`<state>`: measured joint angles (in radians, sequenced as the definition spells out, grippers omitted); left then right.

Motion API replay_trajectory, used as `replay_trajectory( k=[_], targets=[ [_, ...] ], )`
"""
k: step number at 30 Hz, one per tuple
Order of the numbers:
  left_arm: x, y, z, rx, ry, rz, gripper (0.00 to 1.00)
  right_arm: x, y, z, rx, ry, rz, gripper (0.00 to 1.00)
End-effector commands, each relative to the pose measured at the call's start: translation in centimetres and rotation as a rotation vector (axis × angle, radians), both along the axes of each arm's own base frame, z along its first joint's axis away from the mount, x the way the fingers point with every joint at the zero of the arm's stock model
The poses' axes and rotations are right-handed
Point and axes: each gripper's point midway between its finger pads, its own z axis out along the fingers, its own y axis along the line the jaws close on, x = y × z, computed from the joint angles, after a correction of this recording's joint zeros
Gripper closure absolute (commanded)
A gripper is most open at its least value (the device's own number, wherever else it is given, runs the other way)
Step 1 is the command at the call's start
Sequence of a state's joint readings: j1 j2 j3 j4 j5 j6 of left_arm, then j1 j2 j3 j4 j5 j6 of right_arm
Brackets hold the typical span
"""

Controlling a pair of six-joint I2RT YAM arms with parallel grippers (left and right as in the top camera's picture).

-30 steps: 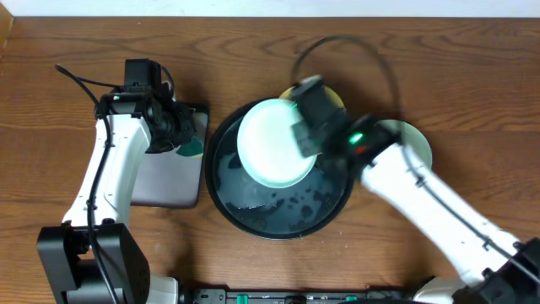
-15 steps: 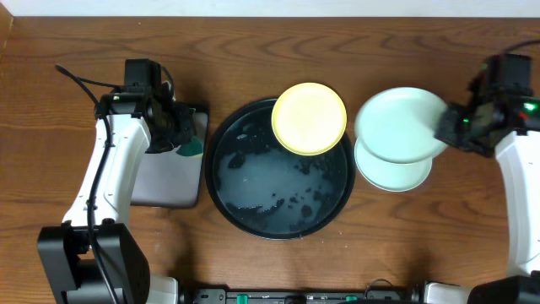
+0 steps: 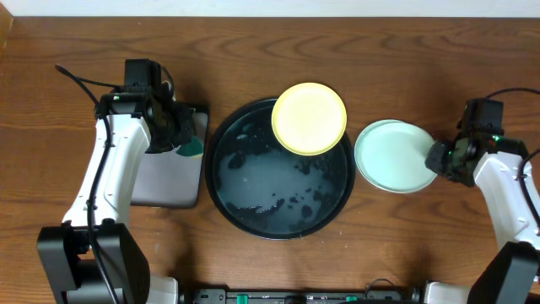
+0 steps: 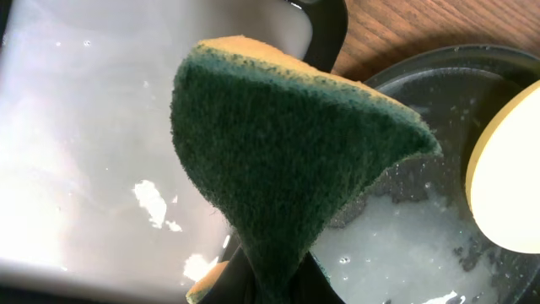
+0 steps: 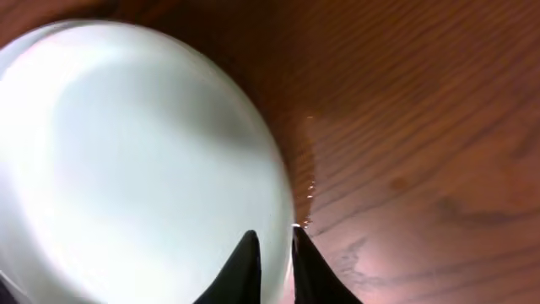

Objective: Clean dirty plates on tray and stack at the side
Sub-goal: 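Lift the second light-green plate with right gripper and stack on first, then grip the yellow plate rim with the right gripper and slide it to tray center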

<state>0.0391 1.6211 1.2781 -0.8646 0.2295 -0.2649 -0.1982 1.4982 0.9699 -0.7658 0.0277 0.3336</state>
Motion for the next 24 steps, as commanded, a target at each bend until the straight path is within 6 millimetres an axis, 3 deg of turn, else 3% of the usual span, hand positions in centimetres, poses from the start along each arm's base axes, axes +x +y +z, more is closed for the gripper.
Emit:
replay_trajectory(
  k=[1, 6, 10, 14, 16, 20, 24],
  targets=[
    [0.3, 0.3, 1.2, 0.008, -0.036, 0.007, 0.93, 0.5, 1.5, -0.1, 0.025, -0.016, 0.036, 0.76],
    [0.4, 0.3, 1.2, 0.008, -0.036, 0.007, 0.92, 2.2, 3.8, 0.9, 0.069, -0.077, 0.130, 0.66],
    [0.4, 0.3, 1.2, 0.008, -0.036, 0.007, 0.93, 5.2, 6.5, 4.0, 0.135, -0.175, 0.242, 0.64],
    [0.4, 0.3, 1.2, 0.008, -0.036, 0.007, 0.92, 8.4, 9.9, 5.8, 0.184, -0.225, 0.383, 0.57],
    [0.4, 0.3, 1.2, 0.008, -0.037, 0.007, 0.93, 10.6, 12.8, 5.5, 0.220, -0.214, 0.498, 0.53],
    [0.5, 0.3, 1.3, 0.008, -0.041, 0.007, 0.93, 13.1, 16.2, 2.9, 0.266, -0.168, 0.619, 0.52],
    [0.6, 0.3, 1.3, 0.009, -0.049, 0.007, 0.93, 14.4, 19.4, 0.2, 0.322, -0.150, 0.751, 0.49]
  ],
)
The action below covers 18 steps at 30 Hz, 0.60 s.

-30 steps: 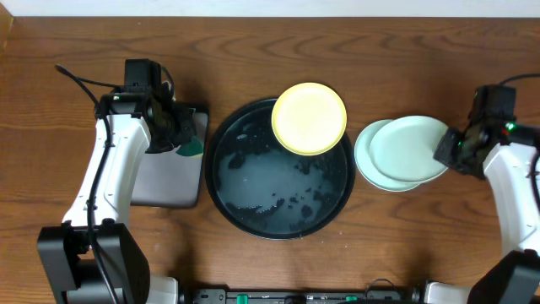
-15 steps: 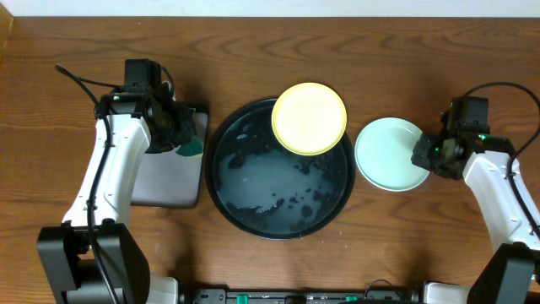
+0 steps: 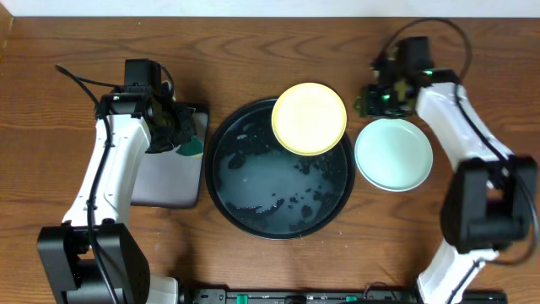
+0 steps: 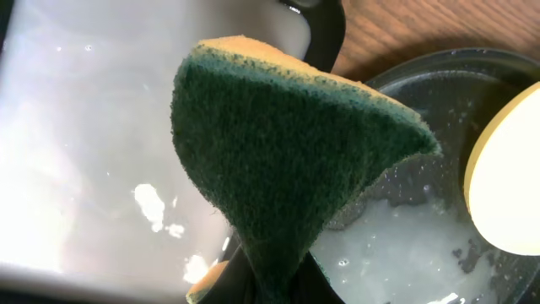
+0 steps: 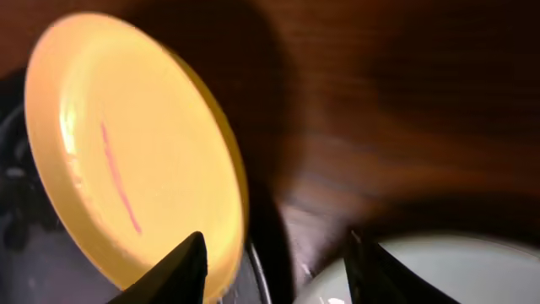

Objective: Clean dirty plates on tray and stack at the side
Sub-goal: 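Grip the yellow plate rim with the right gripper and slide it to tray center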

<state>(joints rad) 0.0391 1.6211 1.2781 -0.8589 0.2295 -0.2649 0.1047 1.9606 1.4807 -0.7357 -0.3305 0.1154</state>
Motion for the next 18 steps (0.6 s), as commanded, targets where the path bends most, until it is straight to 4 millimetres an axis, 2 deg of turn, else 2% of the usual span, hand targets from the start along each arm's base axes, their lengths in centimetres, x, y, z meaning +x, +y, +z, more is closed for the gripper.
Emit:
replay_trajectory(
  k=[1, 4, 7, 9, 10, 12, 17, 18],
  targets=[
    [0.6, 0.3, 1.3, 0.008, -0.047, 0.007, 0.93, 1.3, 3.5, -1.2, 0.057, -0.042, 0.156, 0.48],
    [0.6, 0.3, 1.3, 0.009, -0.049, 0.007, 0.92, 2.1, 4.4, -2.3, 0.049, -0.066, 0.173, 0.49],
    [0.6, 0.3, 1.3, 0.008, -0.048, 0.007, 0.93, 2.3, 4.6, -3.7, 0.034, -0.054, 0.175, 0.56],
    [0.6, 0.3, 1.3, 0.008, -0.048, 0.007, 0.92, 2.2, 4.7, -4.7, 0.032, -0.038, 0.177, 0.62],
    [0.6, 0.3, 1.3, 0.008, -0.048, 0.007, 0.93, 2.2, 4.6, -5.0, 0.026, -0.033, 0.175, 0.70],
    [0.6, 0.3, 1.3, 0.008, -0.049, 0.007, 0.93, 2.3, 4.5, -5.0, 0.015, -0.036, 0.171, 0.80],
    [0.6, 0.3, 1.3, 0.008, -0.049, 0.007, 0.92, 2.1, 4.4, -5.0, 0.018, -0.022, 0.160, 0.98],
    [0.6, 0.3, 1.3, 0.008, -0.049, 0.007, 0.92, 2.0, 4.4, -4.9, 0.021, -0.015, 0.151, 0.99]
  ],
)
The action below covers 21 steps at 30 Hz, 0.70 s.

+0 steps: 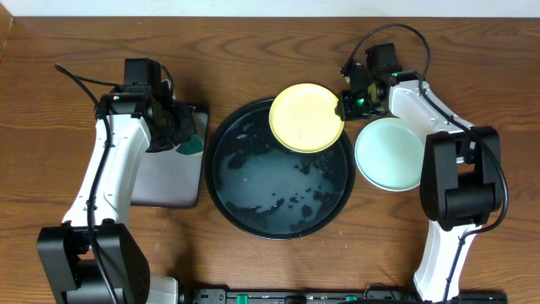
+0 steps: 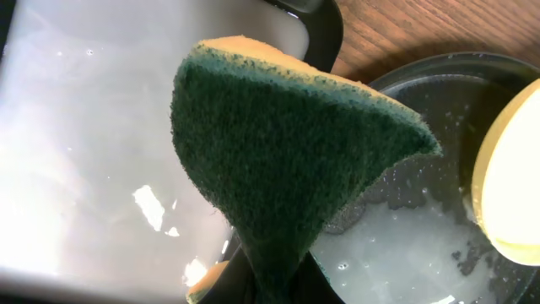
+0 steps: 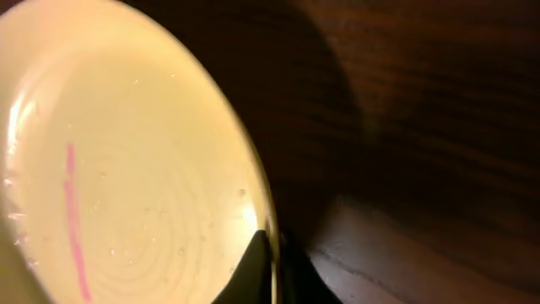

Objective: Clean dirty plates on tray and stack at the side
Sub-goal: 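Grip the yellow plate rim with the right gripper and slide it to tray center, then bring the sponge in the left gripper over the yellow plate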

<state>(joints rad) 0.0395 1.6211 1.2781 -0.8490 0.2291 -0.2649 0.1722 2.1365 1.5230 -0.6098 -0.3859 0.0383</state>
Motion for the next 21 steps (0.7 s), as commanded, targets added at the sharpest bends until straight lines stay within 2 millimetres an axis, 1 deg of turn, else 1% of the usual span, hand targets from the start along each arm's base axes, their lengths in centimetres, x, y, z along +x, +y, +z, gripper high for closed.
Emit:
replay_trajectory(
  k=[1, 3, 6, 8, 10, 12, 14, 16, 19, 21],
  targets=[
    [0.4, 0.2, 1.3, 0.007, -0.039, 0.006, 0.92, 0.0, 0.2, 0.4, -0.001, 0.008, -0.011, 0.99],
    [0.4, 0.2, 1.3, 0.007, -0.039, 0.006, 0.93, -0.6, 1.0, 2.5, 0.053, 0.003, 0.009, 0.99],
    [0.4, 0.2, 1.3, 0.007, -0.039, 0.006, 0.93, -1.2, 1.7, 4.2, 0.081, 0.018, -0.020, 0.99],
    [0.5, 0.2, 1.3, 0.008, -0.043, 0.006, 0.92, -2.1, 2.5, 5.1, 0.096, 0.050, -0.044, 0.99],
    [0.6, 0.2, 1.3, 0.008, -0.047, 0.006, 0.92, -3.3, 3.6, 5.5, 0.090, 0.073, -0.022, 0.99],
    [0.6, 0.2, 1.3, 0.008, -0.049, 0.006, 0.92, -4.7, 4.9, 5.3, 0.079, 0.107, 0.004, 0.99],
    [0.7, 0.2, 1.3, 0.008, -0.050, 0.006, 0.92, -6.2, 5.8, 4.2, 0.021, 0.160, -0.006, 0.99],
    [0.7, 0.2, 1.3, 0.008, -0.050, 0.006, 0.93, -7.1, 6.4, 3.3, -0.025, 0.188, -0.009, 0.99],
    [0.7, 0.2, 1.4, 0.008, -0.050, 0.006, 0.92, -8.6, 8.3, 2.2, -0.053, 0.226, 0.007, 0.99],
    [0.7, 0.2, 1.3, 0.008, -0.050, 0.006, 0.93, -9.2, 8.9, 1.2, -0.084, 0.251, -0.021, 0.99]
  ],
)
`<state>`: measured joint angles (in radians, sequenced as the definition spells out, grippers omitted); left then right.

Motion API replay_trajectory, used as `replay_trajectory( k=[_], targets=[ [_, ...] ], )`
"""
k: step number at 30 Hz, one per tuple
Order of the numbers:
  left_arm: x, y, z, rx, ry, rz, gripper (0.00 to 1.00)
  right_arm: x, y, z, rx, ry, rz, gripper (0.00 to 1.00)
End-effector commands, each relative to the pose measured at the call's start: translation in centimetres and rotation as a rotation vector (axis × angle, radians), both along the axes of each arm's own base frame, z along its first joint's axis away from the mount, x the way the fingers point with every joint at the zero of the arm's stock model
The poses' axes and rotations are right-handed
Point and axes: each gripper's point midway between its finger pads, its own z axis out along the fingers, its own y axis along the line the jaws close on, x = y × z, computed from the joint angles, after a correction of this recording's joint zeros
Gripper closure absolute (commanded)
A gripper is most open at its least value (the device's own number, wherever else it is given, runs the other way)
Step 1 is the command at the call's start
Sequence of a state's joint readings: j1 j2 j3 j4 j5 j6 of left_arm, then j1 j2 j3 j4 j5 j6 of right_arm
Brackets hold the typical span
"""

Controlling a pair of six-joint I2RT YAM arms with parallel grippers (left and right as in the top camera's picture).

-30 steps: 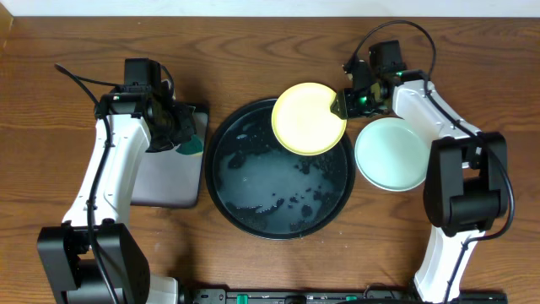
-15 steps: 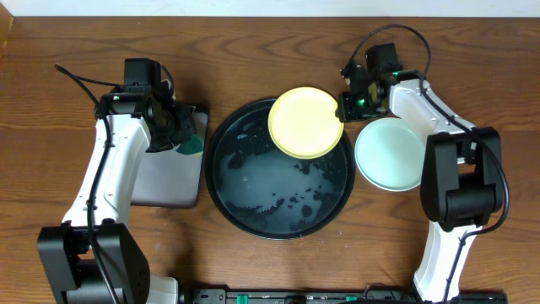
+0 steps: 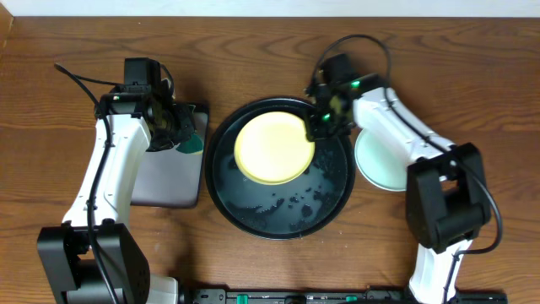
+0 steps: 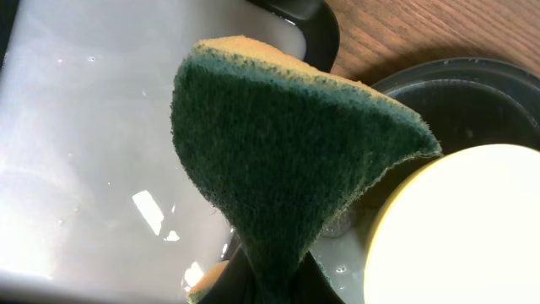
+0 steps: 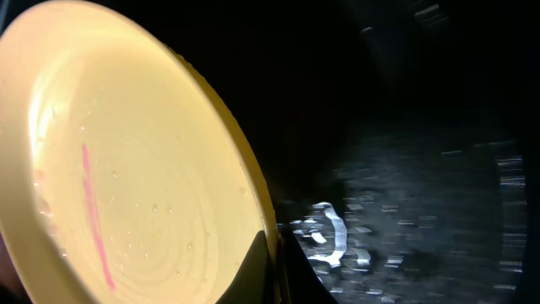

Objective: Clean dirty plates on tray and stack at the side
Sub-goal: 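Bring the sponge in the left gripper over the yellow plate, then scrub the yellow plate with the sponge while right gripper holds it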

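A yellow plate (image 3: 274,149) with a pink streak (image 5: 94,215) lies over the middle of the round black tray (image 3: 287,221), which holds soapy water. My right gripper (image 3: 319,125) is shut on the plate's right rim (image 5: 270,253). My left gripper (image 3: 179,135) is shut on a green and yellow sponge (image 4: 287,152), held above the grey basin (image 3: 164,181) left of the tray. A pale green plate (image 3: 384,165) sits on the table to the right of the tray.
The grey basin (image 4: 93,135) holds cloudy water and stands close against the tray's left side. Bare wooden table (image 3: 253,42) runs along the back. My right arm (image 3: 396,127) reaches across above the pale green plate.
My right gripper has moved left and toward the tray's middle with the yellow plate in it. The plate now lies over the tray centre instead of its back right rim. My left arm stayed put.
My right gripper was first at the pale green plate's right edge beside the tray. It then stood open by the yellow plate at the tray's back right rim, then shut on that rim. Now the plate is over the tray's middle. The left gripper held the sponge throughout.
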<state>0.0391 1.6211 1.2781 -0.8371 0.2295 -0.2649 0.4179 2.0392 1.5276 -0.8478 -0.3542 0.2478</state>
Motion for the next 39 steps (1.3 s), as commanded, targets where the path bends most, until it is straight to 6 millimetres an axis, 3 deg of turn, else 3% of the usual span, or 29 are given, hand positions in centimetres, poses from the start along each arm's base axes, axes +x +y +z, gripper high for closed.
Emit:
replay_trajectory(
  k=[1, 7, 13, 17, 23, 31, 34, 39],
  targets=[
    [0.4, 0.2, 1.3, 0.007, -0.038, 0.005, 0.93, -0.9, 0.8, -2.1, -0.075, 0.057, -0.085, 0.99],
    [0.3, -1.1, 1.3, 0.007, -0.039, -0.031, 0.93, -2.9, 2.3, -5.8, -0.127, 0.180, -0.192, 0.99],
    [-0.1, -4.4, 1.2, 0.005, -0.036, -0.121, 0.92, -4.0, 2.5, -8.8, -0.152, 0.260, -0.214, 0.99],
    [-0.9, -6.8, 0.3, 0.002, -0.008, -0.178, 0.92, -3.9, 2.4, -8.9, -0.136, 0.278, -0.223, 0.99],
    [-2.4, -10.0, -3.3, 0.009, 0.100, -0.259, 0.93, -3.8, 2.5, -8.9, -0.133, 0.273, -0.217, 0.99],
    [-3.9, -11.8, -8.4, 0.032, 0.254, -0.313, 0.93, -3.8, 2.5, -8.9, -0.133, 0.273, -0.217, 0.99],
    [-4.4, -12.4, -9.2, 0.011, 0.284, -0.318, 0.93, -3.8, 2.5, -8.9, -0.134, 0.273, -0.217, 0.99],
    [-4.9, -15.0, -9.2, -0.059, 0.283, -0.370, 0.93, -3.8, 2.5, -8.9, -0.131, 0.270, -0.216, 0.99]
  ],
)
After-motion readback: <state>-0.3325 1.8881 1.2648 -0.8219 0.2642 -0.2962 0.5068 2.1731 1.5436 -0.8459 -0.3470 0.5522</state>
